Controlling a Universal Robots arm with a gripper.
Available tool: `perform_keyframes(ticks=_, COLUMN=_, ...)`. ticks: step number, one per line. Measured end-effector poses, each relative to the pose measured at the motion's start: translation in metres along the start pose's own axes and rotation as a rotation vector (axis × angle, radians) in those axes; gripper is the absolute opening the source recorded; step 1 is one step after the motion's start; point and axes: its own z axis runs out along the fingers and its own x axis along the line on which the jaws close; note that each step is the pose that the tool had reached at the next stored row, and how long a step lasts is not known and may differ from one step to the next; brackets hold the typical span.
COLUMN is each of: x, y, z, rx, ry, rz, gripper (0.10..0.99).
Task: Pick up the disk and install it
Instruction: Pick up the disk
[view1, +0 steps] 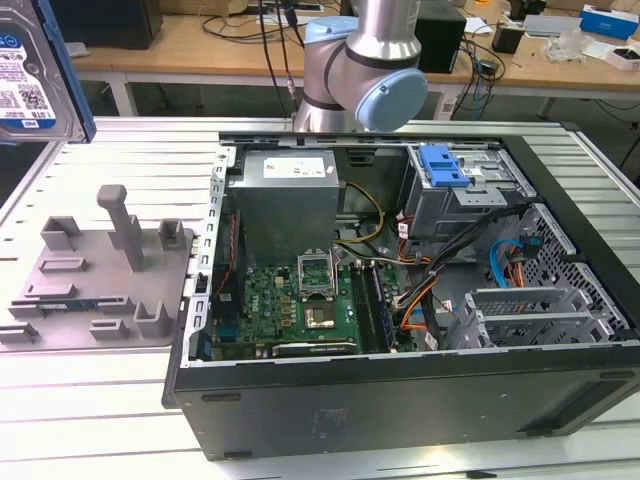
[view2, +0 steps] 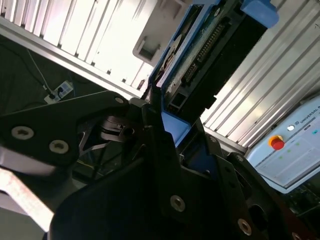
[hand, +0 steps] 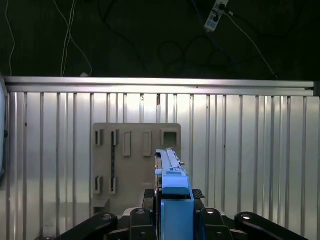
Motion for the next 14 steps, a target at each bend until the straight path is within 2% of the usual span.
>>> perform_keyframes(ticks=5, x=0.0193, y=-0.0162, z=-0.0012, rx=-0.006, ry=0.0001, rz=0.0, gripper=0.369)
perform_keyframes(ticks=9, x=0.0307, y=-0.0279, z=-0.0015, rx=-0.012, ry=-0.0001, rz=0.0, gripper=0.369)
perform_keyframes(ticks=12, x=0.037, y=-0.0402, z=-0.0017, rx=-0.016, ry=-0.0001, rz=0.0, gripper=0.369)
perform_keyframes(ticks=14, x=0.0419, y=-0.0549, z=-0.0019, rx=-0.017, ry=-0.0001, rz=0.0, gripper=0.369)
